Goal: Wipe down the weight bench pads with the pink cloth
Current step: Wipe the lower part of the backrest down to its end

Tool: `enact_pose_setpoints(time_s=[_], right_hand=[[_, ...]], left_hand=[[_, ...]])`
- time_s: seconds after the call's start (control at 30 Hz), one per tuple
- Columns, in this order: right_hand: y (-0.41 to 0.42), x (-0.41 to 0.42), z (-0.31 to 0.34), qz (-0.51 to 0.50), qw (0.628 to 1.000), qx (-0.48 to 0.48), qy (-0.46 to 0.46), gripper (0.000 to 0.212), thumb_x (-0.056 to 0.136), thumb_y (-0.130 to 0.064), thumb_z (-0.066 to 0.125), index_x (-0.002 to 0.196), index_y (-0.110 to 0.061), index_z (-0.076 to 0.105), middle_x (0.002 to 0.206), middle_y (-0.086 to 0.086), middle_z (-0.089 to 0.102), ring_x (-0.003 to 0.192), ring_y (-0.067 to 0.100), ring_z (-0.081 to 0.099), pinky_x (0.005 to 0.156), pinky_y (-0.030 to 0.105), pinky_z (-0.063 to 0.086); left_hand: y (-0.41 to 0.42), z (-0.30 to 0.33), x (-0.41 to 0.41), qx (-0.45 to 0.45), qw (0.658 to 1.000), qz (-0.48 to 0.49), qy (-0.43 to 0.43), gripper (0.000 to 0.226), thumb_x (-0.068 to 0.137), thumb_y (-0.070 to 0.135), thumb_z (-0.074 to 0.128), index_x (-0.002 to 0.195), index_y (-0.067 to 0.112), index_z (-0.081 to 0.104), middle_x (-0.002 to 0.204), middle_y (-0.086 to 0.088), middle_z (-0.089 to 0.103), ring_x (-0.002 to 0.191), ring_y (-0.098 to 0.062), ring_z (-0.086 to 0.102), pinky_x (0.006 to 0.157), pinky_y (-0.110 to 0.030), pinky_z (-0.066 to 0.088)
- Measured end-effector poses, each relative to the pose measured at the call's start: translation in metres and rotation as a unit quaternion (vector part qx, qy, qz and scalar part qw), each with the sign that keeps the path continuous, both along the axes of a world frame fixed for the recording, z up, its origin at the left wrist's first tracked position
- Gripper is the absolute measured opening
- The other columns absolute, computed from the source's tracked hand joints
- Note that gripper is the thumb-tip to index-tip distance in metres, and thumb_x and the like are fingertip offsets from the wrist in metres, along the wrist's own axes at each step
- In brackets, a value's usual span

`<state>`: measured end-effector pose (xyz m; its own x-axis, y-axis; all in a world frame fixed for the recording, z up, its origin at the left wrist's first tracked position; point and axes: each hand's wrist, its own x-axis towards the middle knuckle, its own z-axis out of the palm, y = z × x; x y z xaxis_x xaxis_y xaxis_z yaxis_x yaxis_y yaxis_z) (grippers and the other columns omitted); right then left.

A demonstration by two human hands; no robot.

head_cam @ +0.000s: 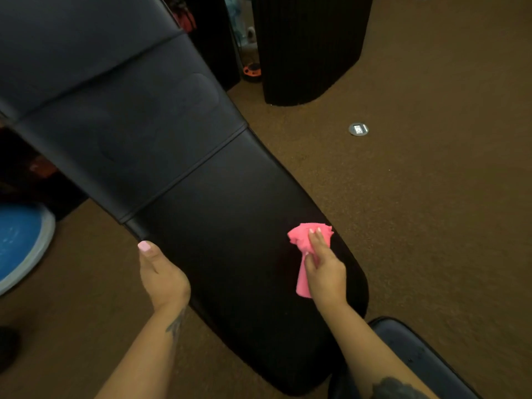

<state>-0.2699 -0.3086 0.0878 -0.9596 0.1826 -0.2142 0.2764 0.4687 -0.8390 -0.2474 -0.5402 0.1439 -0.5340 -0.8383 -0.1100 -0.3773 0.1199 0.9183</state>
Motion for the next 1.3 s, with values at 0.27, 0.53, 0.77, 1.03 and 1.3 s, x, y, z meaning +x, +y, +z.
enact_pose_setpoints(time_s=[0.27,0.53,0.77,1.03,1.3], right_hand=[[0.026,0.015,-0.022,-0.026,0.999,-0.003,-0.041,0.050,0.092,-0.010,0.052,0.137,-0.029,0.041,0.140,-0.004,0.047,0.120,0.015,0.051,0.103,0.031,0.038],[0.007,-0.021,-0.001,-0.049,0.999,-0.009,-0.008,0.049,0.094,-0.015,0.050,0.139,-0.028,0.038,0.137,0.000,0.049,0.110,0.014,0.054,0.093,0.024,0.037],[0.026,0.009,-0.018,0.022,1.000,0.007,-0.003,0.052,0.091,-0.008,0.053,0.136,-0.031,0.042,0.144,-0.011,0.039,0.129,0.011,0.042,0.107,0.027,0.032],[0.018,-0.025,-0.007,-0.076,0.997,0.004,-0.025,0.047,0.094,-0.017,0.049,0.139,-0.027,0.039,0.124,0.007,0.057,0.099,0.015,0.056,0.087,0.028,0.042],[0.026,0.000,-0.017,0.056,0.997,0.021,0.040,0.056,0.089,-0.005,0.055,0.135,-0.032,0.040,0.145,-0.012,0.038,0.129,0.010,0.041,0.107,0.023,0.030]], left_hand=[[0.004,0.004,-0.001,0.000,1.000,0.004,0.004,0.086,0.089,0.071,0.012,0.143,0.012,0.043,0.143,-0.007,0.048,0.135,-0.025,0.042,0.115,-0.043,0.029],[0.004,0.007,0.000,0.005,1.000,0.006,-0.006,0.082,0.093,0.066,0.013,0.138,0.007,0.047,0.136,-0.011,0.053,0.129,-0.027,0.047,0.114,-0.045,0.031],[0.008,0.010,0.002,0.010,1.000,0.007,-0.007,0.072,0.098,0.060,0.014,0.113,0.004,0.057,0.097,-0.003,0.057,0.096,-0.019,0.055,0.104,-0.045,0.038],[0.004,0.009,0.000,0.026,0.999,0.013,-0.012,0.104,0.077,0.083,0.010,0.139,0.008,0.046,0.140,-0.014,0.051,0.131,-0.033,0.045,0.113,-0.051,0.031],[0.006,0.010,0.001,0.010,1.000,0.002,-0.012,0.076,0.097,0.062,0.012,0.132,0.008,0.052,0.102,0.003,0.057,0.113,-0.025,0.053,0.110,-0.043,0.034]])
